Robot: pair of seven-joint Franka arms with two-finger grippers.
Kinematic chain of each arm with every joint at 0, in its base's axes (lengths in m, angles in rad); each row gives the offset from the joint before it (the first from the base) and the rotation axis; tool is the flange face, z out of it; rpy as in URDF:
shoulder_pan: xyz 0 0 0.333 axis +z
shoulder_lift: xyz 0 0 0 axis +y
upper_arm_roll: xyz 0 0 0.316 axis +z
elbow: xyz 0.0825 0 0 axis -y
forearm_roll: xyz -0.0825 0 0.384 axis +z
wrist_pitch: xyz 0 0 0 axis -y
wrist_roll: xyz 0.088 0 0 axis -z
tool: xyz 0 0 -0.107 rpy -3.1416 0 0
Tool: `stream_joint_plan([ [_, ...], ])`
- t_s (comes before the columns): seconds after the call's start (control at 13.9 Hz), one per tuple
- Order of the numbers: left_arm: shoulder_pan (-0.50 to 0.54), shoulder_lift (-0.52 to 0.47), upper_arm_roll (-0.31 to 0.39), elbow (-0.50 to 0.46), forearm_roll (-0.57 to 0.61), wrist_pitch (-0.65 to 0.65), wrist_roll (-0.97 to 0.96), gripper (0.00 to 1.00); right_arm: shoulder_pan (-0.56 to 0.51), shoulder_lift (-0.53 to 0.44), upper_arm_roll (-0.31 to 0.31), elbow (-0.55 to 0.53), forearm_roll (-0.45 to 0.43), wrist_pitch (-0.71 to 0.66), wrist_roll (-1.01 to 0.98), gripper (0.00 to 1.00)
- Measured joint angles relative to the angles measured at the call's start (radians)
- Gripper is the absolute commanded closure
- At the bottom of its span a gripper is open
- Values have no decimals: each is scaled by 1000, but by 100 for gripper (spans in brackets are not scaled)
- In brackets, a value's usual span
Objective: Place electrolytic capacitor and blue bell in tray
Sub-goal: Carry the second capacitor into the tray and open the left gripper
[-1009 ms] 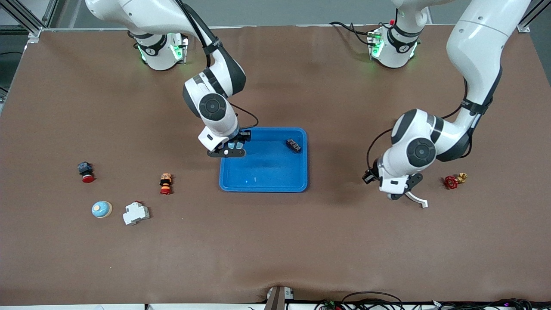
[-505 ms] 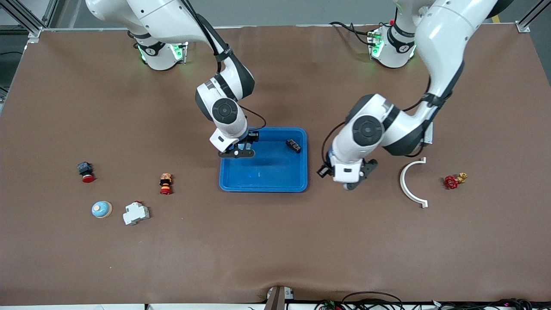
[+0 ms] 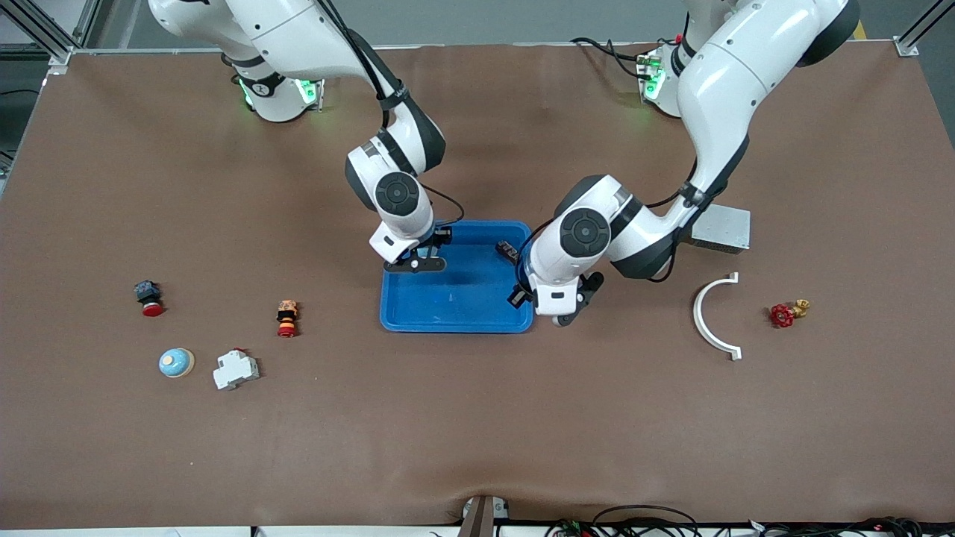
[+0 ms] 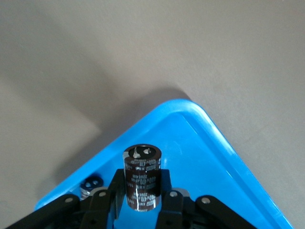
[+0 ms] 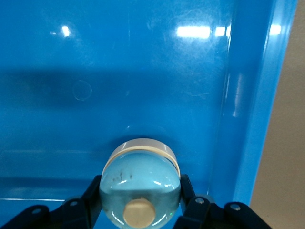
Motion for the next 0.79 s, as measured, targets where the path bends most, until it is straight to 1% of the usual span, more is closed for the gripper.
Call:
stream_joint_plan([
  [0.07,-13,10,6,4,0,14,-26,100,0,1,0,0,0,0,0,47],
  [0.14,-32,20,16,12,0,22,-54,93,0,1,0,0,0,0,0,27],
  [0.22,-55,29,29,21,0,23,-80,90,0,1,0,0,0,-1,0,9],
  [0.29,-79,37,43,27,0,23,-99,57,0,1,0,0,0,-1,0,0],
  [0.36,-99,44,57,30,0,24,-113,1,0,1,0,0,0,-1,0,0],
  [0.65,-118,58,78,45,0,29,-118,0,1,1,0,4,0,-11,-1,0],
  [0.79,-114,55,85,84,2,29,-118,0,1,-7,-1,27,0,-75,-1,0],
])
